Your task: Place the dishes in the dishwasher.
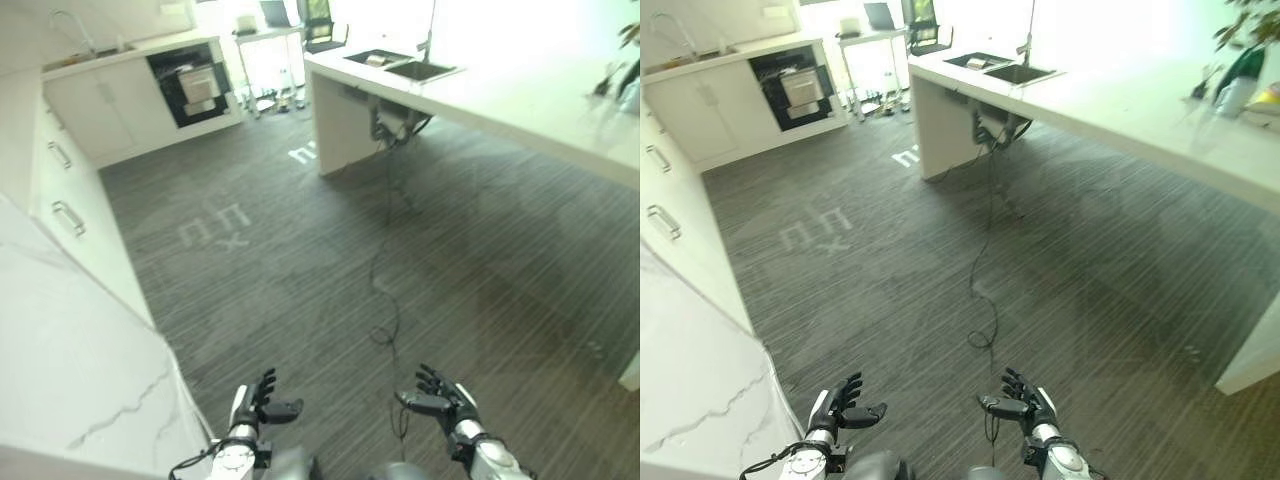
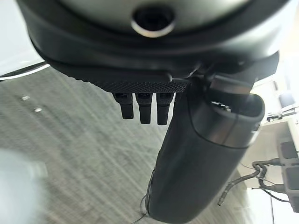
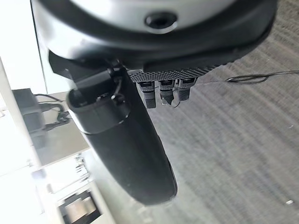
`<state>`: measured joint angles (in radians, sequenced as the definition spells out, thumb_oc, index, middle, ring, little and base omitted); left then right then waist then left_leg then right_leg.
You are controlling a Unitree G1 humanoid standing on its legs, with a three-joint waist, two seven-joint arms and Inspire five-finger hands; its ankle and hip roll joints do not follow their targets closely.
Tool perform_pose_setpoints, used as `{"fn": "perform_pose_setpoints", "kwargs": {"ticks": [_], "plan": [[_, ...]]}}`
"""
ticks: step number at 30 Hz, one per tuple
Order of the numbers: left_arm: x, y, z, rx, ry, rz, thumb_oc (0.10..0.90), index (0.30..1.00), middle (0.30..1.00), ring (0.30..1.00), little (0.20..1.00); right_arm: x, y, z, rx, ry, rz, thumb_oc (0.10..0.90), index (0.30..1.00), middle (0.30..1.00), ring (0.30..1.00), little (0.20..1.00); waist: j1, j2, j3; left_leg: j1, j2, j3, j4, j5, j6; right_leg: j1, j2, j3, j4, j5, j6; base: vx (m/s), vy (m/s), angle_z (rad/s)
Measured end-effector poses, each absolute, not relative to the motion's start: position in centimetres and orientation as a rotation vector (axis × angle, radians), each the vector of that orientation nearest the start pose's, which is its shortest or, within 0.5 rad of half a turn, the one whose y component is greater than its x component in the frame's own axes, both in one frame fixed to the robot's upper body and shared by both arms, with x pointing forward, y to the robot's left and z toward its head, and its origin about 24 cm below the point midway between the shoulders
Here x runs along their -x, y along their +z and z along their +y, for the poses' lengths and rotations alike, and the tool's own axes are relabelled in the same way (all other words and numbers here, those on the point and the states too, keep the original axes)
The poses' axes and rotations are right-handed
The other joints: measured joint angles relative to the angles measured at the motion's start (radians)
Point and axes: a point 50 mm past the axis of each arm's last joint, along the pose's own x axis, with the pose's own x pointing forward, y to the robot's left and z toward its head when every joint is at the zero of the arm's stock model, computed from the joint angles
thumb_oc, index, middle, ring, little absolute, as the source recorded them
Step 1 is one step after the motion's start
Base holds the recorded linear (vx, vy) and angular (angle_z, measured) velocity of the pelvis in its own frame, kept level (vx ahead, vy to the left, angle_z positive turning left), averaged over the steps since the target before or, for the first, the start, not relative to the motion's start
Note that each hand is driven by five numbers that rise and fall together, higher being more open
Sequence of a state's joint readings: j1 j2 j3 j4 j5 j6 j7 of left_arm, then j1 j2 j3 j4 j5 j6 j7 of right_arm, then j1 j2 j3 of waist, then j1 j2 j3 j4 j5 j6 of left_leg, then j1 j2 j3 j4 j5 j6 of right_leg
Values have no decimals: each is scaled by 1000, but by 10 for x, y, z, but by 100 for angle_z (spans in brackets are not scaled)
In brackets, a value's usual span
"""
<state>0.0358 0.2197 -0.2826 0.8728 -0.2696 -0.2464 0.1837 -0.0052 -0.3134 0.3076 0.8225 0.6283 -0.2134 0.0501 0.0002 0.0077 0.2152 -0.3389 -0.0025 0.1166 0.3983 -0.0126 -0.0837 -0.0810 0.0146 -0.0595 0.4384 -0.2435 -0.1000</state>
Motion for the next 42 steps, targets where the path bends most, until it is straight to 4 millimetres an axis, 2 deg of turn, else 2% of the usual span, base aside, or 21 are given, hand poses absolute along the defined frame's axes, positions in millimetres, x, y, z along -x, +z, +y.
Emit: {"fn": "perform_pose_setpoints", "kwargs": {"ticks": [3, 9, 11, 12, 15, 19, 20, 21, 23, 25, 27, 29, 30, 31, 32, 33, 35, 37, 38, 40, 42], "plan": [[-157, -122, 190, -98, 131, 688, 800, 900, 900, 900, 900, -181, -105, -219, -148, -102, 636, 800, 900, 900, 900, 900, 32, 94, 38, -122, 72, 10, -169, 38, 11, 16, 88, -14, -19, 1, 6, 350, 266, -22], [-157, -125, 197, -94, 170, 701, 800, 900, 900, 900, 900, -192, -101, -214, -151, -112, 607, 800, 900, 900, 900, 900, 33, 45, 37, -9, 46, 70, -153, 67, 96, 165, 102, 31, -151, -24, 22, 376, 240, -10], [-146, -133, 202, -119, 181, 760, 800, 900, 900, 900, 900, -179, -110, -206, -185, -124, 639, 800, 900, 900, 900, 900, 30, -19, 7, 134, -33, 78, -179, 36, 151, 315, 60, 21, -254, -20, 95, 373, 284, 4], [-145, -133, 205, -141, 173, 759, 800, 900, 900, 900, 900, -177, -110, -205, -191, -133, 627, 800, 900, 900, 900, 900, 27, -15, -18, 172, -30, 72, -186, 32, 241, 233, 59, -8, -38, -12, 128, 260, 316, 17], [-161, -125, 206, -188, 125, 702, 800, 900, 900, 900, 900, -190, -98, -197, -211, -107, 525, 800, 900, 900, 900, 900, -2, -7, -24, 185, -65, 69, -40, -74, 311, -90, -69, -58, 680, 112, 183, 292, 222, 12], [-169, -121, 203, -209, 90, 665, 800, 900, 900, 900, 900, -196, -96, -194, -214, -92, 514, 800, 900, 900, 900, 900, -49, 90, -15, 328, -97, 0, -148, -148, 257, -281, -13, -62, 531, 95, 151, 308, -22, 25], [-173, -119, 203, -204, 92, 650, 800, 900, 900, 900, 900, -190, -98, -195, -216, -95, 524, 800, 900, 900, 900, 900, -68, 98, -9, 363, -103, -25, -188, -159, 178, -291, 28, -66, 350, 104, 135, 382, -84, 89], [-177, -116, 207, -204, 97, 639, 800, 900, 900, 900, 900, -182, -103, -194, -221, -100, 545, 800, 900, 900, 900, 900, -77, 63, 8, 385, -110, -16, -158, -229, -11, -299, 25, -93, 158, 139, 97, 494, -120, 117], [-186, -108, 217, -251, 80, 610, 800, 900, 900, 900, 900, -166, -109, -195, -235, -115, 572, 800, 900, 900, 900, 900, -117, 23, 10, 389, -139, -14, -76, -301, 227, -370, -41, -149, 33, 188, 137, 556, -171, 105], [-178, -116, 222, -263, 102, 680, 800, 900, 900, 900, 900, -158, -112, -201, -234, -121, 592, 800, 900, 900, 900, 900, -134, -19, 20, 458, -203, -8, -107, -307, 222, -424, -80, -212, -144, 207, 93, 536, -198, 24], [-157, -133, 209, -254, 83, 774, 800, 900, 900, 900, 900, -160, -113, -213, -224, -167, 598, 800, 900, 900, 900, 900, -138, 11, 64, 511, -237, 13, -66, -297, 106, -461, -19, -295, -57, 185, -59, 588, -214, -69], [-114, -151, 198, -181, 103, 904, 800, 900, 900, 900, 900, -152, -116, -220, -221, -194, 614, 800, 900, 900, 900, 900, -157, -42, 36, 529, -339, 39, 92, -251, -30, -306, -33, -275, -87, 118, -197, 566, -230, -74], [-114, -151, 197, -182, 102, 903, 800, 900, 900, 900, 900, -152, -116, -219, -222, -196, 614, 800, 900, 900, 900, 900, -159, -44, 35, 529, -339, 39, 95, -254, -28, -303, -35, -272, -89, 116, -197, 522, -206, 61], [-125, -149, 197, -207, 80, 877, 800, 900, 900, 900, 900, -141, -123, -230, -212, -251, 667, 800, 900, 900, 900, 900, -157, -8, 36, 531, -200, -23, 177, -411, 68, -244, -15, -232, -115, 308, -182, 506, -207, 67], [-124, -148, 199, -205, 94, 867, 800, 900, 900, 900, 900, -141, -123, -231, -205, -246, 678, 800, 900, 900, 900, 900, -141, 16, 27, 532, -151, -69, 187, -451, 20, -223, 14, -206, -116, 303, -184, 434, -190, 55], [-121, -148, 205, -185, 136, 876, 800, 900, 900, 900, 900, -147, -120, -229, -202, -226, 657, 800, 900, 900, 900, 900, -126, 31, -8, 544, -124, -69, 161, -419, -73, -213, 23, -198, -104, 272, -181, 485, -266, -7], [-110, -154, 209, -170, 179, 944, 800, 900, 900, 900, 900, -167, -104, -225, -196, -171, 549, 800, 900, 900, 900, 900, -156, 3, -44, 583, -212, -28, 78, -199, -25, -294, -58, -218, 147, 169, -182, 480, -303, -13], [-86, -160, 216, -136, 225, 1024, 800, 900, 900, 900, 900, -185, -93, -218, -168, -110, 483, 800, 900, 900, 900, 900, -137, -2, -55, 476, -209, 60, 330, -8, -82, -168, 28, -208, 2, 59, -189, 387, -251, -58], [-93, -158, 222, -139, 240, 1016, 800, 900, 900, 900, 900, -189, -93, -223, -143, -113, 490, 800, 900, 900, 900, 900, -133, 21, -46, 308, -140, 68, 630, 68, -31, -123, 56, -163, -55, 112, -188, 348, -179, -28], [-94, -154, 237, -165, 264, 998, 800, 900, 900, 900, 900, -187, -96, -225, -136, -125, 514, 800, 900, 900, 900, 900, -61, -9, -51, 60, -31, 54, 810, 41, 27, -51, 54, -84, -99, 98, -184, 372, -89, -41], [-79, -157, 236, -172, 257, 1038, 800, 900, 900, 900, 900, -195, -91, -228, -134, -137, 485, 800, 900, 900, 900, 900, -33, -9, -33, -100, -12, -54, 625, 25, 57, 25, 45, -17, -146, 78, -154, 459, 54, -85]]}}
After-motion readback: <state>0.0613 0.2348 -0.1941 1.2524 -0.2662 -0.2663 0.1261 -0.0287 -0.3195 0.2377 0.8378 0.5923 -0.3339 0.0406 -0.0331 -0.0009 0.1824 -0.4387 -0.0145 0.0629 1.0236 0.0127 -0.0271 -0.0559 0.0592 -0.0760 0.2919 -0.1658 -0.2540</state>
